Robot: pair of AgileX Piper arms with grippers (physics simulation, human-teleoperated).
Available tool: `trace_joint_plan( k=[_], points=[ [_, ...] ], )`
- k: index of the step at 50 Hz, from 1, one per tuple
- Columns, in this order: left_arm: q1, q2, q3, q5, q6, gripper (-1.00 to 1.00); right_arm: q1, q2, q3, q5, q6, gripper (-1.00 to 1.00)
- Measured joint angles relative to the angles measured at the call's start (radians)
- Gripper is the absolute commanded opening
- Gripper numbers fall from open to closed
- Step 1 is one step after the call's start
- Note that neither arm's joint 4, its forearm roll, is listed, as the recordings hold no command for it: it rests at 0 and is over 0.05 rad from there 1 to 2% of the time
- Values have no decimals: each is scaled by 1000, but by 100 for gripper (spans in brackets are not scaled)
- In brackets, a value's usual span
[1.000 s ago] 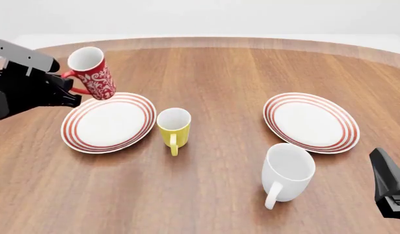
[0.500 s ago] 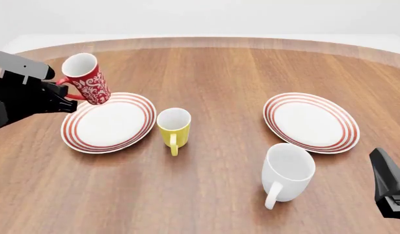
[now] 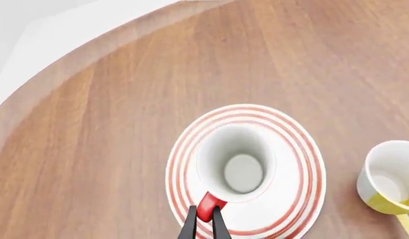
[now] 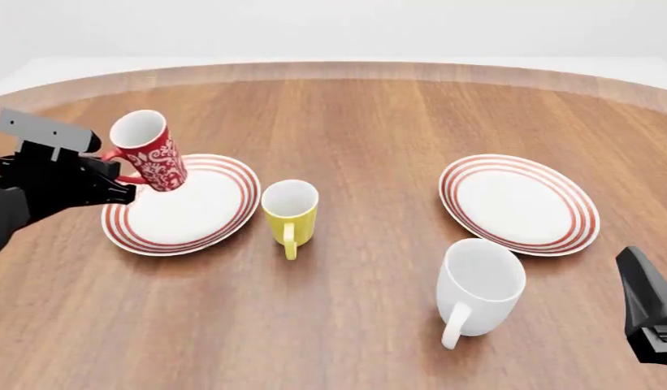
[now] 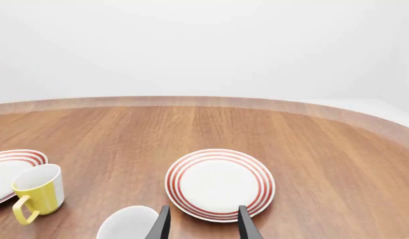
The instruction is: Put the red mug on the left plate.
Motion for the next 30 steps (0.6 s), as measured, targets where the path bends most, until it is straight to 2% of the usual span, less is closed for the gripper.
trace_joint_plan(
  k=[30],
  points=[
    [-19, 111, 27, -89, -9, -100, 0, 0, 0, 0, 0, 100]
  ],
)
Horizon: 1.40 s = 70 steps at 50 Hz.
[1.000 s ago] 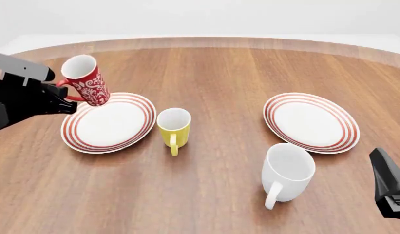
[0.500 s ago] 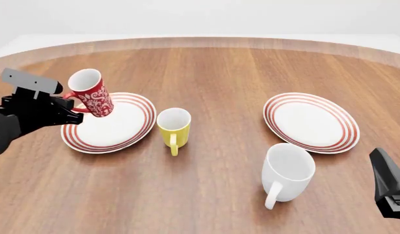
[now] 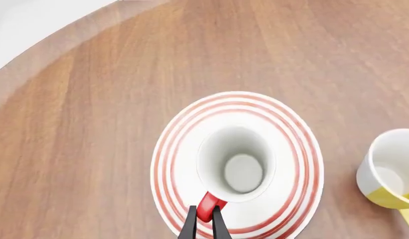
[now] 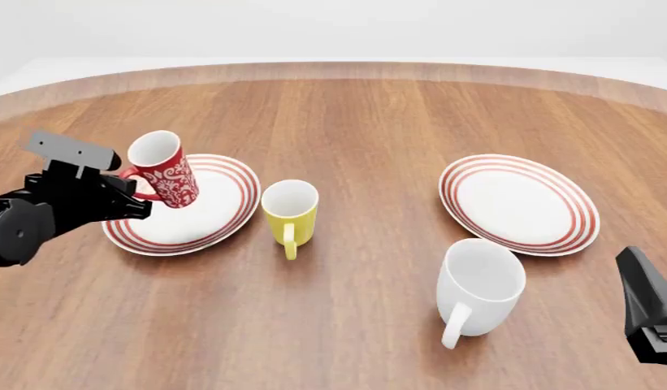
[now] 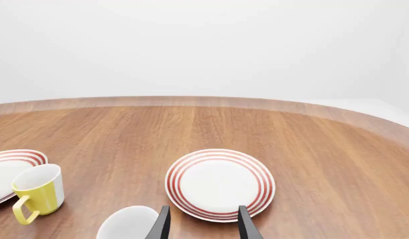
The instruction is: Put the red mug on the left plate.
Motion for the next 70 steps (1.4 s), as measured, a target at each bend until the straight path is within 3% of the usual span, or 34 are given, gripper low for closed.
trace_joint_plan(
  k=[54, 55, 70],
  points=[
    [16, 180, -11, -88, 20, -100, 0, 0, 0, 0, 0, 100],
    [16, 180, -12, -87, 18, 100, 0, 0, 0, 0, 0, 100],
    [36, 144, -2, -46, 38, 100, 0, 0, 0, 0, 0, 100]
  ],
)
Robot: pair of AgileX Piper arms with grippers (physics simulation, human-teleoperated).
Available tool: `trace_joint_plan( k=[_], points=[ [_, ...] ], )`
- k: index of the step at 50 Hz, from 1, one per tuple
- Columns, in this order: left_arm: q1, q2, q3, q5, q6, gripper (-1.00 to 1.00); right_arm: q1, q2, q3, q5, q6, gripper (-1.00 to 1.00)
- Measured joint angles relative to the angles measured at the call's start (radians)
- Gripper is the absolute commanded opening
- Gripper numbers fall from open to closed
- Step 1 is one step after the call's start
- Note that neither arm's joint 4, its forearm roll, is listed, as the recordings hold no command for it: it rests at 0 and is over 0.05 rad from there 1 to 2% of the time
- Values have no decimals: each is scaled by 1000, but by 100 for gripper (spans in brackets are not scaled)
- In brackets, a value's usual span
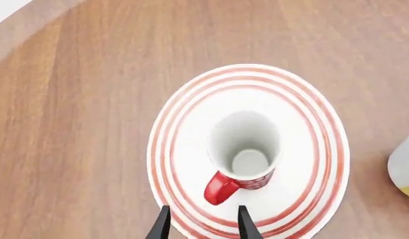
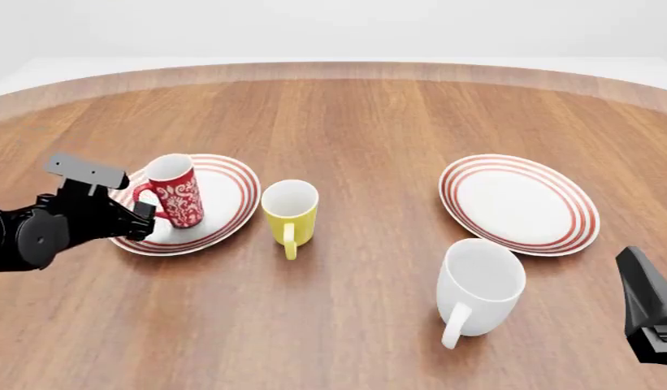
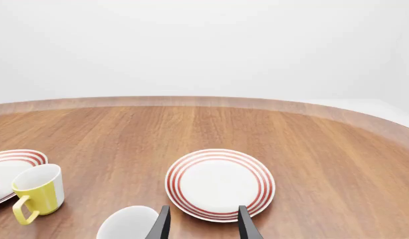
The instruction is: Put the red mug on the left plate.
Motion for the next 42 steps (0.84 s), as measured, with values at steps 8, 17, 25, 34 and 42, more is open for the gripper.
trace_joint_plan(
  k=[8, 17, 25, 34, 42],
  points=[
    [16, -78, 64, 22, 4, 100, 0, 0, 0, 0, 0, 100],
    [29, -310, 155, 136, -5, 100, 0, 0, 0, 0, 0, 100],
    [32, -617, 210, 340, -28, 100, 0, 0, 0, 0, 0, 100],
    [43, -998, 210, 654, -69, 100, 0, 0, 0, 0, 0, 100],
    [68, -1299, 133, 972, -123, 100, 0, 0, 0, 0, 0, 100]
  ],
)
